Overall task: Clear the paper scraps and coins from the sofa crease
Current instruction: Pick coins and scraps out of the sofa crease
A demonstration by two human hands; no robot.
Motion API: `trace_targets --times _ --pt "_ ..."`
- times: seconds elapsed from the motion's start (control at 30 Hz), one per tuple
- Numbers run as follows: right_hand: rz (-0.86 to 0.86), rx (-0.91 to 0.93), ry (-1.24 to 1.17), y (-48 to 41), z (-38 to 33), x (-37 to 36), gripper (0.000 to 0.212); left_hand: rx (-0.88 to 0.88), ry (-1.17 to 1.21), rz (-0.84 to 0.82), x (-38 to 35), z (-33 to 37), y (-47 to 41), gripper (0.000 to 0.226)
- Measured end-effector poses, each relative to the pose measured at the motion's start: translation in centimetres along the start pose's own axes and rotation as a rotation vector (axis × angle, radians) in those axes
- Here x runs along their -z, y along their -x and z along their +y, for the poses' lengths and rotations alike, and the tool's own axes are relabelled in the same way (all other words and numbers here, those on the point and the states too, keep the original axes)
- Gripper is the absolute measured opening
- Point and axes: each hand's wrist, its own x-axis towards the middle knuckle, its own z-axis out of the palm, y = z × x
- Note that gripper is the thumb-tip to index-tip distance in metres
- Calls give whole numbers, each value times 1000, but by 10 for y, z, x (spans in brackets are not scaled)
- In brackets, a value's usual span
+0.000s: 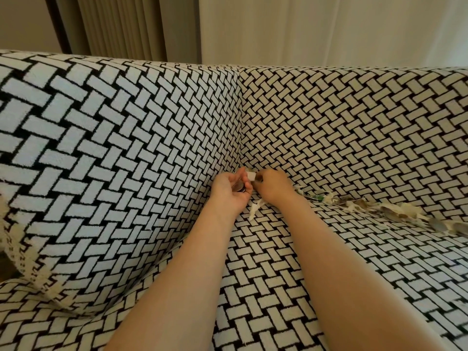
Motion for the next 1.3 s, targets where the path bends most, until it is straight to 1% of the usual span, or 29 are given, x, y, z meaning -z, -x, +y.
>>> trace_targets --times 0.07,0.17,0.23,0.33,0.4,0.5,0.57,0.7,0.8,0.87,0.93,0.97,1.0,1.03,1.1,1.2,1.23,1.3 --pt "-11 -19 52 -3 1 -3 26 -2 9 4 0 0 0 23" --pt "46 -14 67 -4 4 -4 24 10 26 -8 -1 0 3 24" --pt "85 1 31 -3 6 -4 26 6 50 -2 -1 1 5 28" --pt "149 4 -84 -2 8 -1 22 -33 100 43 0 5 5 37" --pt "121 3 -109 0 8 1 22 -64 111 63 0 7 4 39" --pt "8 -24 -47 -1 5 1 25 -73 112 68 0 7 4 38" --pt "-30 -47 14 -6 4 0 22 -73 111 69 0 7 4 38" --pt "2 -105 38 -15 5 -5 24 -74 110 67 1 7 3 39" --pt "11 -153 138 -16 -2 -9 22 -71 113 61 2 8 3 35" --pt "25 -131 204 -12 -3 -9 20 -56 105 55 2 8 3 26" --pt "70 -80 236 -8 1 -5 21 -45 105 56 2 8 3 22" --pt "104 -58 179 -7 3 -2 22 -47 109 59 2 8 3 23" --pt "139 -53 45 -6 5 1 24 -50 113 61 2 8 3 27" --pt "160 -73 -159 -6 6 5 26 -55 112 64 2 8 3 32" --pt "149 -214 -686 -7 3 12 31 -62 104 75 2 8 2 38" --pt "62 -428 -1462 -3 -5 24 31 -64 94 72 2 8 3 36" --pt "57 -474 -1662 2 -10 28 32 -62 90 73 2 8 5 31" --pt "49 -566 -1923 12 -17 27 34 -47 76 83 0 6 10 24"
